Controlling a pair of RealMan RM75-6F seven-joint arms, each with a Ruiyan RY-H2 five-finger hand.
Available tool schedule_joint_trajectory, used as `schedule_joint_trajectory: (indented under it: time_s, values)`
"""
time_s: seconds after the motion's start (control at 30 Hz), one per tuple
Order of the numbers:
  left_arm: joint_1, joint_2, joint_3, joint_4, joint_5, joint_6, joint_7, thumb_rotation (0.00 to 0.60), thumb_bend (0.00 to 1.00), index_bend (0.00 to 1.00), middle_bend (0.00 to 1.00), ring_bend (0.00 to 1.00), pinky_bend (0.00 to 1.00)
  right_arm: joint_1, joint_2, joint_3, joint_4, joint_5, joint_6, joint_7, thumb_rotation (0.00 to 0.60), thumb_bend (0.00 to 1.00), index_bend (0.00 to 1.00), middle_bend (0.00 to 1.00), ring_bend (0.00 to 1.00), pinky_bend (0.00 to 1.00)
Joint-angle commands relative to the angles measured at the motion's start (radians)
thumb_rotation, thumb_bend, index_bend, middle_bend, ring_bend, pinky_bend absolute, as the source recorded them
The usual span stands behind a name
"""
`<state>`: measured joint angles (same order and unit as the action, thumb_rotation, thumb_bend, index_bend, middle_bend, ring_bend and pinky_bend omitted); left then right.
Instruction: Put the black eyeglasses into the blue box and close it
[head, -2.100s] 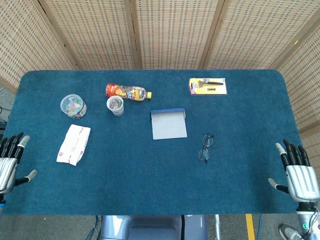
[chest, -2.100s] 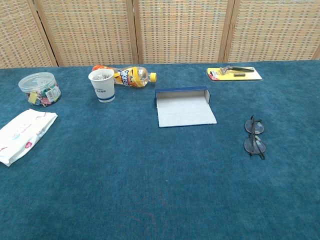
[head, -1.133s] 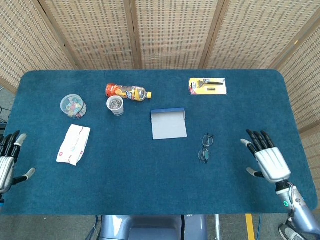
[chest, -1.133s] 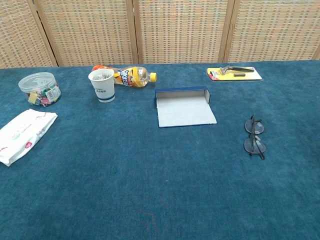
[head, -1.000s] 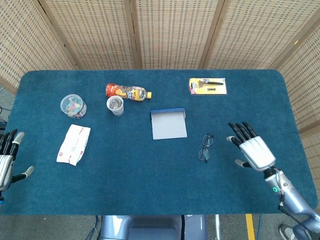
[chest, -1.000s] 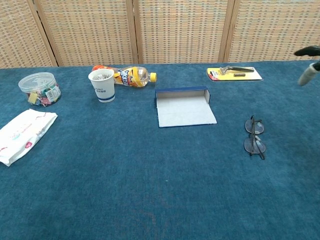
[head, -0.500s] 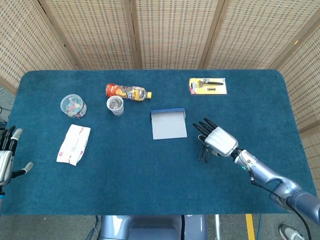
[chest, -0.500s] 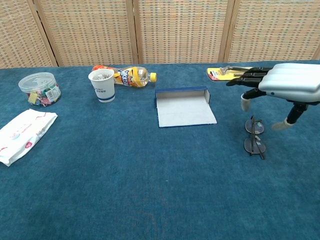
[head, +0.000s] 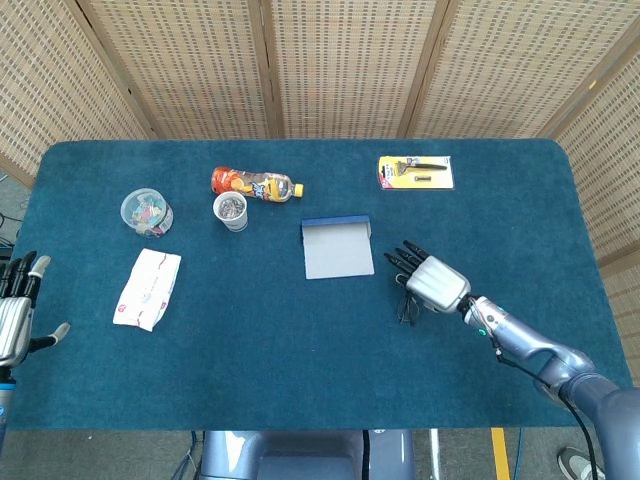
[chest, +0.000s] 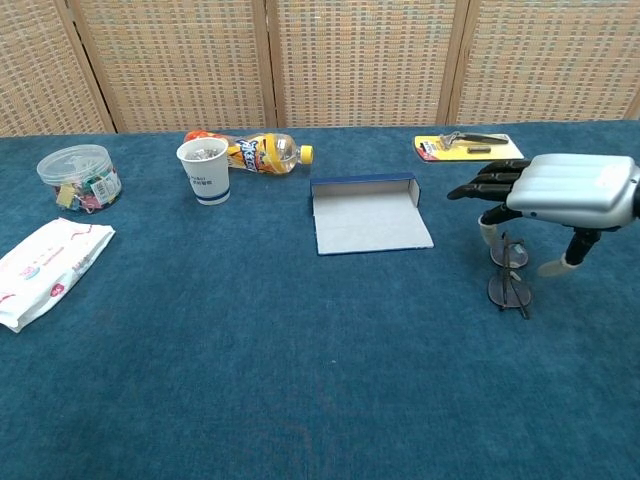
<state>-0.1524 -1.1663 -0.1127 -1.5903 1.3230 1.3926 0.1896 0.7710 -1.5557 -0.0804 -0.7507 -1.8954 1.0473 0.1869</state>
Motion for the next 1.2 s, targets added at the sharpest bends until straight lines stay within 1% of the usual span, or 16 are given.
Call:
schedule_joint_trajectory:
  time_s: [0.03, 0.13, 0.4, 0.57, 0.83, 1.07, 1.2]
  values:
    - [-0.002, 0.0, -0.001, 0.001, -0.003, -0.002, 0.001, 0.6, 0.0, 0.0, 0.0, 0.0, 0.0, 0.011, -0.029, -0.019, 0.037, -0.003, 0.007, 0.014, 0.6, 0.25, 0.39, 0.02, 0.0, 0.0]
    - [-0.003, 0.001, -0.002, 0.001, -0.008, -0.004, 0.0, 0.6, 0.0, 0.0, 0.0, 0.0, 0.0, 0.018, -0.045, -0.03, 0.059, 0.002, 0.007, 0.023, 0.6, 0.27, 0.39, 0.02, 0.0, 0.0]
    - [-0.005, 0.004, 0.0, 0.0, -0.016, -0.011, -0.004, 0.6, 0.0, 0.0, 0.0, 0.0, 0.0, 0.034, -0.06, -0.048, 0.075, 0.015, 0.006, 0.029, 0.6, 0.41, 0.41, 0.02, 0.0, 0.0]
    - [-0.006, 0.007, 0.001, -0.002, -0.02, -0.016, -0.005, 0.6, 0.0, 0.0, 0.0, 0.0, 0.0, 0.044, -0.063, -0.057, 0.07, 0.026, -0.006, 0.021, 0.6, 0.41, 0.42, 0.02, 0.0, 0.0]
    - [-0.008, 0.009, 0.001, -0.002, -0.023, -0.017, -0.009, 0.6, 0.0, 0.0, 0.0, 0.0, 0.0, 0.049, -0.075, -0.07, 0.081, 0.038, -0.019, 0.022, 0.6, 0.42, 0.48, 0.02, 0.0, 0.0]
    - [-0.01, 0.008, 0.002, -0.001, -0.026, -0.019, -0.009, 0.6, 0.0, 0.0, 0.0, 0.0, 0.0, 0.046, -0.094, -0.081, 0.111, 0.048, -0.007, 0.046, 0.6, 0.47, 0.56, 0.04, 0.0, 0.0]
    - [-0.011, 0.007, 0.003, 0.0, -0.028, -0.022, -0.007, 0.6, 0.0, 0.0, 0.0, 0.0, 0.0, 0.046, -0.101, -0.085, 0.124, 0.054, -0.005, 0.048, 0.6, 0.52, 0.58, 0.04, 0.0, 0.0]
